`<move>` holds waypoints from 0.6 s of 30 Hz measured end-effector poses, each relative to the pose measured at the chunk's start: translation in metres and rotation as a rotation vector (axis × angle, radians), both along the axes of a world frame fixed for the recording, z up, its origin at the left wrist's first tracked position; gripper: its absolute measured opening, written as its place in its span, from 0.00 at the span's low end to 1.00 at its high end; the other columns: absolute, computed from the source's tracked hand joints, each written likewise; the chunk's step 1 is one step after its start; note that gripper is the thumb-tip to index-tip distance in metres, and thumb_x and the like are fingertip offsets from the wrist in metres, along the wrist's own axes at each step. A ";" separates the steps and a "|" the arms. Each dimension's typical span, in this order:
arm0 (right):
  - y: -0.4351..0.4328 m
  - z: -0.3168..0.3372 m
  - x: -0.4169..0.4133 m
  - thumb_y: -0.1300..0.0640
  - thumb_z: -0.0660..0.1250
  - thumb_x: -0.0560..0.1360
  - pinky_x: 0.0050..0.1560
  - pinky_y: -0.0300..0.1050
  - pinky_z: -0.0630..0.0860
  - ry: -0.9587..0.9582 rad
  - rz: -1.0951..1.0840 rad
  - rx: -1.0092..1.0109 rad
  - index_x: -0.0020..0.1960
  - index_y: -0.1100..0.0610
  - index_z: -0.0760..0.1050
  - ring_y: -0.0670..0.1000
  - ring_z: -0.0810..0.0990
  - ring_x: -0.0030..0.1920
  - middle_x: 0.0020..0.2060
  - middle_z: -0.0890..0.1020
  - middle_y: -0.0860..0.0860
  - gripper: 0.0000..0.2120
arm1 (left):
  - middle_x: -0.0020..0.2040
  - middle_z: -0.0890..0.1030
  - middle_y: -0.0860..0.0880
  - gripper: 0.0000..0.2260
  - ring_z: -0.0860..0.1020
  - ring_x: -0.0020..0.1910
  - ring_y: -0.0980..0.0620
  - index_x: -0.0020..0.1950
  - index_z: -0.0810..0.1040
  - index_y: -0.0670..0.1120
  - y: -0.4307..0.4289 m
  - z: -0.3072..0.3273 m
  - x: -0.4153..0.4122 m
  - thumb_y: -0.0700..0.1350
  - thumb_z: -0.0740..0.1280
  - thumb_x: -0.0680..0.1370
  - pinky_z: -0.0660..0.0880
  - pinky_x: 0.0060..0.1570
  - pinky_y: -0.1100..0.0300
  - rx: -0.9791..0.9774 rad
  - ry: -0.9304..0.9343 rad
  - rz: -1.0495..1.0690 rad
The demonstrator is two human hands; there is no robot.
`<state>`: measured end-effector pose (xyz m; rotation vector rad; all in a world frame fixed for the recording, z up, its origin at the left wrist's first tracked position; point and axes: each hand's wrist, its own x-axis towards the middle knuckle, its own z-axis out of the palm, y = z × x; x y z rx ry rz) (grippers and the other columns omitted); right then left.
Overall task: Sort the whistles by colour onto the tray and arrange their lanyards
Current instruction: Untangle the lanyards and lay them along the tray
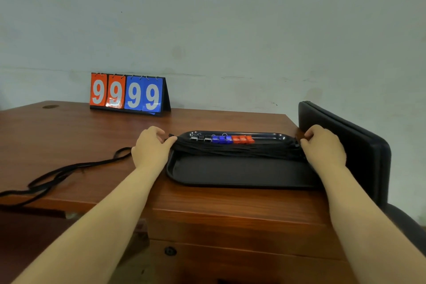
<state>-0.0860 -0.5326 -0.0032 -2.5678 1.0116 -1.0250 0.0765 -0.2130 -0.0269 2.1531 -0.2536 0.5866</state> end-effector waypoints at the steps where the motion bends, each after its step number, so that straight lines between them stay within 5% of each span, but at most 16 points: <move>1: 0.005 0.003 0.001 0.58 0.63 0.77 0.34 0.43 0.69 -0.010 0.019 -0.050 0.54 0.58 0.75 0.53 0.75 0.39 0.43 0.78 0.54 0.07 | 0.42 0.75 0.53 0.12 0.75 0.43 0.53 0.55 0.75 0.48 0.002 0.003 -0.002 0.53 0.68 0.76 0.74 0.54 0.46 -0.015 -0.017 -0.013; 6: 0.056 0.015 0.020 0.57 0.61 0.78 0.34 0.42 0.68 0.033 0.250 -0.237 0.51 0.57 0.75 0.50 0.75 0.38 0.44 0.77 0.51 0.06 | 0.54 0.78 0.48 0.08 0.75 0.50 0.52 0.59 0.73 0.47 0.048 0.026 0.004 0.44 0.61 0.80 0.74 0.49 0.55 -0.064 0.019 0.028; 9: 0.104 0.012 0.036 0.55 0.60 0.78 0.39 0.43 0.74 0.093 0.428 -0.270 0.51 0.55 0.74 0.50 0.76 0.41 0.45 0.77 0.50 0.06 | 0.61 0.75 0.46 0.13 0.76 0.53 0.47 0.64 0.71 0.48 0.100 0.033 0.012 0.43 0.62 0.78 0.76 0.51 0.51 0.230 0.149 0.102; 12: 0.157 0.004 0.050 0.55 0.58 0.79 0.39 0.46 0.72 0.136 0.600 -0.386 0.53 0.55 0.74 0.53 0.77 0.44 0.47 0.77 0.51 0.07 | 0.66 0.69 0.42 0.23 0.71 0.61 0.41 0.69 0.67 0.47 0.152 0.033 0.007 0.51 0.65 0.75 0.72 0.56 0.48 0.625 0.350 0.220; 15: 0.209 -0.001 0.058 0.55 0.57 0.79 0.41 0.48 0.72 0.137 0.733 -0.441 0.53 0.55 0.74 0.55 0.77 0.48 0.48 0.77 0.52 0.09 | 0.65 0.69 0.41 0.29 0.69 0.63 0.39 0.66 0.67 0.45 0.190 0.022 0.003 0.61 0.66 0.72 0.69 0.58 0.48 0.719 0.439 0.281; 18: 0.253 -0.005 0.065 0.56 0.57 0.79 0.41 0.48 0.71 0.151 0.842 -0.450 0.53 0.56 0.73 0.55 0.77 0.48 0.49 0.77 0.52 0.08 | 0.54 0.76 0.45 0.20 0.76 0.50 0.46 0.52 0.70 0.44 0.204 0.014 0.001 0.60 0.66 0.74 0.74 0.48 0.53 0.608 0.421 0.186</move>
